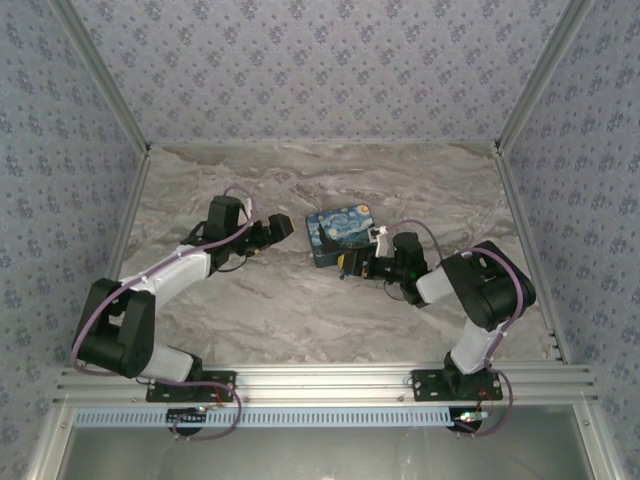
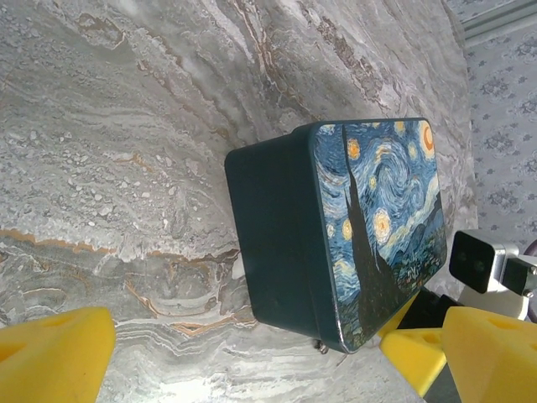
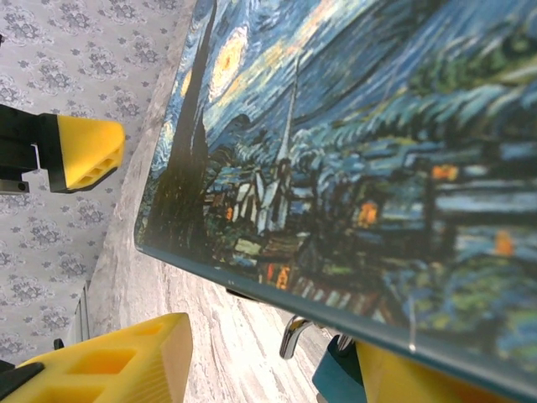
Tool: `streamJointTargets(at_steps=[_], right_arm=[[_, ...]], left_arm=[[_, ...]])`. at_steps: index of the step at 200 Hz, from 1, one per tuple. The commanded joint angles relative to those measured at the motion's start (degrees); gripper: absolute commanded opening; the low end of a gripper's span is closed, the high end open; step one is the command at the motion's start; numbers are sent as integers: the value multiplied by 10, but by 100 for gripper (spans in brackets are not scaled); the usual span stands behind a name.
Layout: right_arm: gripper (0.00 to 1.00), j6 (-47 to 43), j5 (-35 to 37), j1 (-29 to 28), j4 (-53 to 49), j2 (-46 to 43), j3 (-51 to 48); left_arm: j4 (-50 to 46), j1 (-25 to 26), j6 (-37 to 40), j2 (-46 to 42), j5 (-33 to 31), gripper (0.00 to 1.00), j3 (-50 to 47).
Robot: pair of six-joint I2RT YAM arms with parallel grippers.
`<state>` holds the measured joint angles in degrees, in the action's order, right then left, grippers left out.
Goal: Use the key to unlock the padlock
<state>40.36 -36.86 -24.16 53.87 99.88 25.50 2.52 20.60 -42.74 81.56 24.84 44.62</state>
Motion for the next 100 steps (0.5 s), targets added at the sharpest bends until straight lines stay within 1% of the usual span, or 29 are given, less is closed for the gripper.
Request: streamJointTargets(at_steps=[1,37,77,100], right_arm=[[54,6,-5,-4,32,8,-3],[49,4,-7,-2,40,7,-8],[48,1,-11,-2,46,7,-14],[45,-1,-15,-2,46,8,-15]], left_arm=[[11,-4,-3,0,12,99,-1],[11,-4,-3,1,12,99,-1],[11,-4,-3,1,12,100,-1],[11,-4,-3,4,13,100,0]])
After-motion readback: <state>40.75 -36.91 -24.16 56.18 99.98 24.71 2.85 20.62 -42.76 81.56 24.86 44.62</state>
